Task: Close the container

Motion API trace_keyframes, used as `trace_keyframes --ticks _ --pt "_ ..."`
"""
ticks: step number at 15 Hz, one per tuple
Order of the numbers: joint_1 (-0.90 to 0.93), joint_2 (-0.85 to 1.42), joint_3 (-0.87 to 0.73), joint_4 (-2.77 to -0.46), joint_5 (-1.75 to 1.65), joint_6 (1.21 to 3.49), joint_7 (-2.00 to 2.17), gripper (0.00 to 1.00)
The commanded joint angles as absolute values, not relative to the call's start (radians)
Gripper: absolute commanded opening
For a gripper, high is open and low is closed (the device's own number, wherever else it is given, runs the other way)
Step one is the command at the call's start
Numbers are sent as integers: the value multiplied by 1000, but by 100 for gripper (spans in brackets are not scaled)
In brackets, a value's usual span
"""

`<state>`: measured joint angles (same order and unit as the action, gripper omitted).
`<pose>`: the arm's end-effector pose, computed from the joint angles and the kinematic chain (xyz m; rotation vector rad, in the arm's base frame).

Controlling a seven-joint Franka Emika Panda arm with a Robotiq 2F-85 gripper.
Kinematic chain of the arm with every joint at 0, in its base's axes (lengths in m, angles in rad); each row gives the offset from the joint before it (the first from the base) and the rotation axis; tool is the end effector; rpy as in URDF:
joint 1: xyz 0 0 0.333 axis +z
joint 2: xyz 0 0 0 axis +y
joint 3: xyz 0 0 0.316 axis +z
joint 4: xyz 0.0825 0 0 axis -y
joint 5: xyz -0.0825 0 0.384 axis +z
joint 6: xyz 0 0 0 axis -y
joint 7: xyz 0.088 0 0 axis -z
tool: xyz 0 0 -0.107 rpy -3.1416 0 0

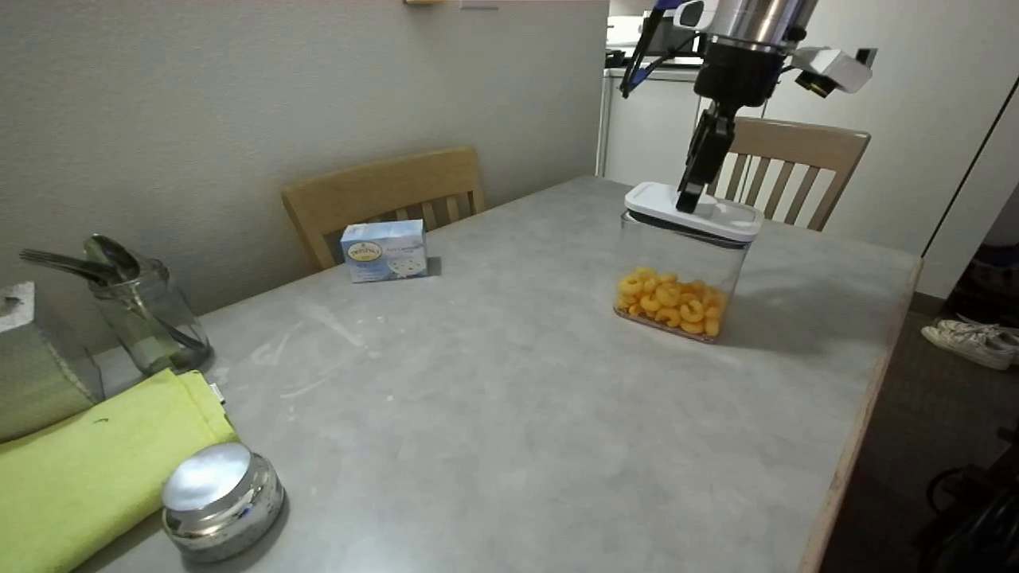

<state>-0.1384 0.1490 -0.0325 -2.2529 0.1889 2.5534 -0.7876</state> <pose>0.5428 -0.0962 0.3126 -3.0145 -0.7187 -0.2887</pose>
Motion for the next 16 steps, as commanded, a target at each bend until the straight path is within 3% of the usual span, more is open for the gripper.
trace_keyframes --ticks 1,4,6,8,11,16 --pt "-147 141 -24 -2279 200 2537 -829 28" --pt "-142 144 -21 -2288 191 2526 -829 28" --pt "-139 136 -21 -2290 187 2526 -826 80" --pt "-135 124 -25 -2294 169 2525 -807 84" --pt "-126 96 -30 -2306 128 2520 -781 99" --pt "-113 28 -38 -2324 39 2464 -718 100"
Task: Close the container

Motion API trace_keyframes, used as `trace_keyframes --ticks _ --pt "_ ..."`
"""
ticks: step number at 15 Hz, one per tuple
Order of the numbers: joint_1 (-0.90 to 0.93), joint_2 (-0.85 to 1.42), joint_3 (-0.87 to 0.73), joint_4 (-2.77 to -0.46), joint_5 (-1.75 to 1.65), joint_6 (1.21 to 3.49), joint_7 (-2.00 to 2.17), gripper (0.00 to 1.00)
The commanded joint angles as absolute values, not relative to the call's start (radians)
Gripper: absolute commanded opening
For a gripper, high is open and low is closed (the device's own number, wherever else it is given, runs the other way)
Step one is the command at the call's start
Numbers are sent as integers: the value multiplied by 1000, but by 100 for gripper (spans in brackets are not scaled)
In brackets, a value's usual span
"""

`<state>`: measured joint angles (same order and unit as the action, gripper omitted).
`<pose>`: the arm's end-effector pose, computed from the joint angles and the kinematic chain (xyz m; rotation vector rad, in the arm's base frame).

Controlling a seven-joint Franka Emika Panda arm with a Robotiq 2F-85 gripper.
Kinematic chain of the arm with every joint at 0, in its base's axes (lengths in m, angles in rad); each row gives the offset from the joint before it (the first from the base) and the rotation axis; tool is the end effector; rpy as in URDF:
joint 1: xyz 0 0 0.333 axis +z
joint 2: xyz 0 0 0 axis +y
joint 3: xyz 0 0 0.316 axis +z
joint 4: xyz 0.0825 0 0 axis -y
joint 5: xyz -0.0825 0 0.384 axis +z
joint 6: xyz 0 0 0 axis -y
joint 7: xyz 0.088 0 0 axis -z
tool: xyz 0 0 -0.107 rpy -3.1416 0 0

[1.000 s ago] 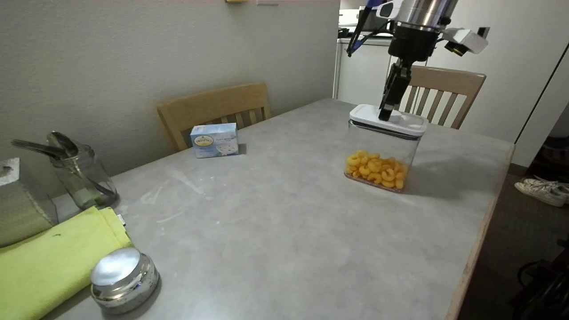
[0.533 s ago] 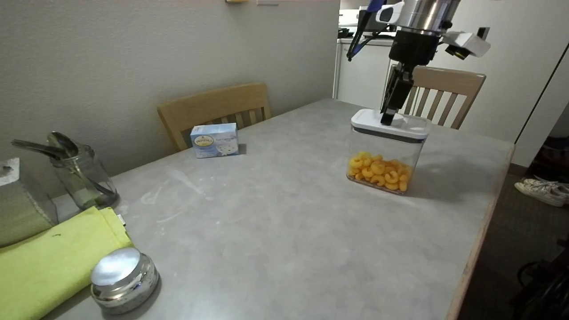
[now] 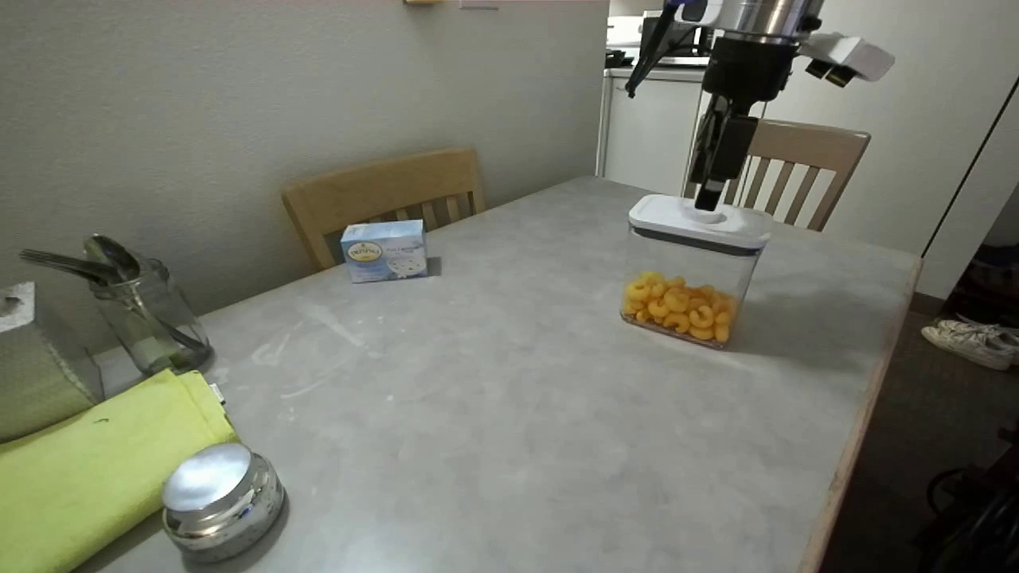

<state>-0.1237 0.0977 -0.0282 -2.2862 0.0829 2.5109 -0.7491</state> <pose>0.5313 -0.0820 0.3222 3.0138 0.8238 0.2132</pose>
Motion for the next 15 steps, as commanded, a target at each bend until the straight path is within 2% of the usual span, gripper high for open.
trace_keyframes --ticks 1,8,9,11,15 --pt "-112 13 -40 -2323 26 2445 -708 100" --pt "-105 -44 -53 -2325 -7 2369 -667 100" --pt "-104 -46 -55 -2329 -3 2372 -670 75" --pt "-104 -41 -57 -2331 -7 2375 -662 68" --pt "-102 -27 -60 -2339 6 2387 -676 42"
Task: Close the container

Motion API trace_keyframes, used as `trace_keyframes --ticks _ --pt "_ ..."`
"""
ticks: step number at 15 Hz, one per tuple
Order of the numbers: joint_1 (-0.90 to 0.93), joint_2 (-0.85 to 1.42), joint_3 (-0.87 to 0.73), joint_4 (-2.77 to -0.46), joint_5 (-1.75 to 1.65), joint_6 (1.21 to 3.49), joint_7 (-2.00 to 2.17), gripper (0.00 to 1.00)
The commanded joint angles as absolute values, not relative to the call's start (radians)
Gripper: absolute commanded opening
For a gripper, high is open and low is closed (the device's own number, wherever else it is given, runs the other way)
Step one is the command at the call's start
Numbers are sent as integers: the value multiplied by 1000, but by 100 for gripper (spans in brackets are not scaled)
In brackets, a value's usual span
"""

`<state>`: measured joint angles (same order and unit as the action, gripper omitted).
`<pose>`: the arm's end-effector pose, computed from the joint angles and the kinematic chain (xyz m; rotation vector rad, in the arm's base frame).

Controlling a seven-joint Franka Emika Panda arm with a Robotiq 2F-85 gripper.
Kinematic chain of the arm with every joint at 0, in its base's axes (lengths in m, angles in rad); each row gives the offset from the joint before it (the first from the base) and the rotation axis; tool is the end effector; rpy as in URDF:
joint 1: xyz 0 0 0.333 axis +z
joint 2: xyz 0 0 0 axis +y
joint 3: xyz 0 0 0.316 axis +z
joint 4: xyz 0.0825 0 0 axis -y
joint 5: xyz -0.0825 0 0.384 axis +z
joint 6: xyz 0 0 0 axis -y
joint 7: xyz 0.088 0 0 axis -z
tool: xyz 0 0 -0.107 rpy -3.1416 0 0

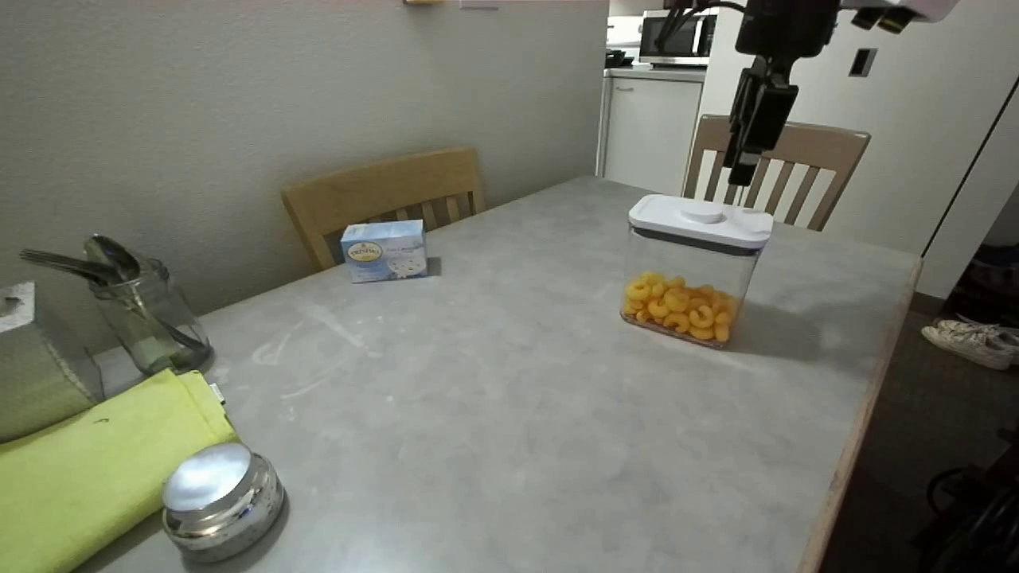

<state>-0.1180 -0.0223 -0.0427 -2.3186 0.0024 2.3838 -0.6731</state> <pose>0.5079 -0.0823 0.3588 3.0054 0.7845 0.1260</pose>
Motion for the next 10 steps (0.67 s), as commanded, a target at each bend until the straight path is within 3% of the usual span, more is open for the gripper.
trace_keyframes --ticks 1,5,10 --pt "-101 -24 -59 -2341 7 2389 -676 33" --pt "-100 -11 -60 -2355 20 2413 -681 5" --pt "-104 22 -63 -2373 49 2456 -696 0"
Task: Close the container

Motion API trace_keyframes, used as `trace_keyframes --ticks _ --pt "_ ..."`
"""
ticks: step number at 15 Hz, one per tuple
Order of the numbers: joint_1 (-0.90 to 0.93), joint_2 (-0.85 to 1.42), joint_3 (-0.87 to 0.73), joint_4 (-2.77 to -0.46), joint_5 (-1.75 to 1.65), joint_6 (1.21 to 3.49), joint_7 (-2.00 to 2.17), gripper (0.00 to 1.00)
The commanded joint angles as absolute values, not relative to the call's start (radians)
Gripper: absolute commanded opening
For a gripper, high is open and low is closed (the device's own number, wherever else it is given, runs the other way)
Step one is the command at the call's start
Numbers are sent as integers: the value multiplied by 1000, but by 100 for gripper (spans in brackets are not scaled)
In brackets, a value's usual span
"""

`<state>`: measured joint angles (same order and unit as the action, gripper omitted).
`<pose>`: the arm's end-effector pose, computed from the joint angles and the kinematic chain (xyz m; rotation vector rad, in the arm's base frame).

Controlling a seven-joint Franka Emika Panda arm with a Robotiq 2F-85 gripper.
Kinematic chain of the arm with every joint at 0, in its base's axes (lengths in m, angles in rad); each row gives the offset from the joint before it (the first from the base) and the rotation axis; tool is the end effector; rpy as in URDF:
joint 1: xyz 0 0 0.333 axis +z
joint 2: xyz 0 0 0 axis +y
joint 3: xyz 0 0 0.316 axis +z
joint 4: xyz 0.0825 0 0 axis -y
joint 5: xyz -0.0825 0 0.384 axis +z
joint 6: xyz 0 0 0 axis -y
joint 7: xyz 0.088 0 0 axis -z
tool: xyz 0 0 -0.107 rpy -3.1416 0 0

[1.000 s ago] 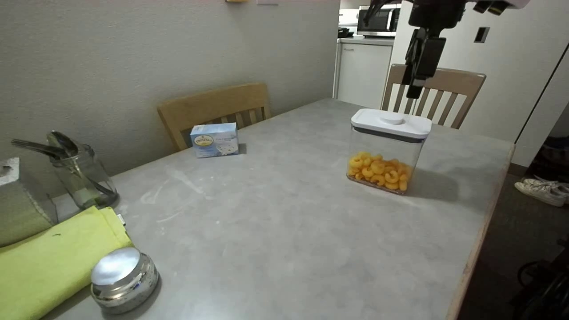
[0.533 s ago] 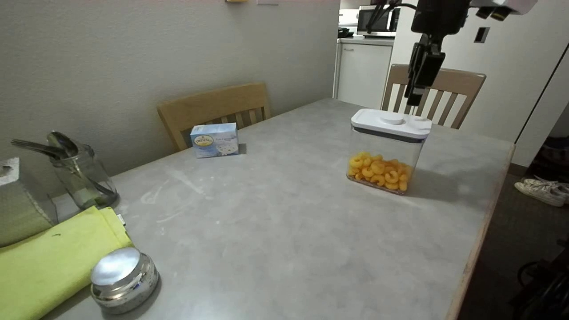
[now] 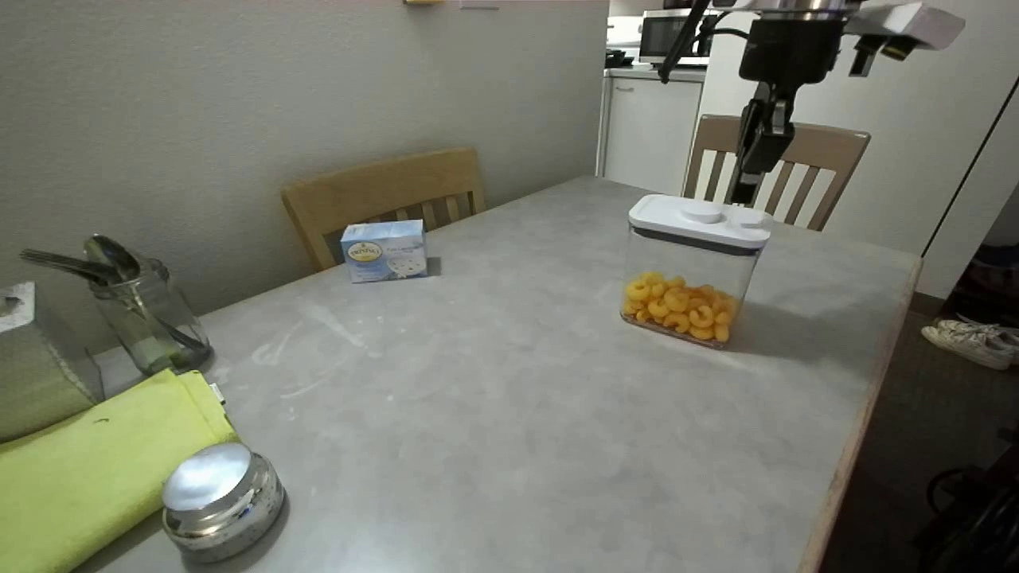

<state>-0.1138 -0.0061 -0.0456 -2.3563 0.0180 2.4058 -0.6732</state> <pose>0.4991 -0.0801 0.3363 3.0319 0.7754 0.0876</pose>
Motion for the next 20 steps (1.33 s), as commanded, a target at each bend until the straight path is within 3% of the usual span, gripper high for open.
trace_keyframes --ticks 1,20 --pt "-105 32 -63 -2375 63 2467 -703 0" --pt "-114 54 -51 -2329 215 2536 -854 0"
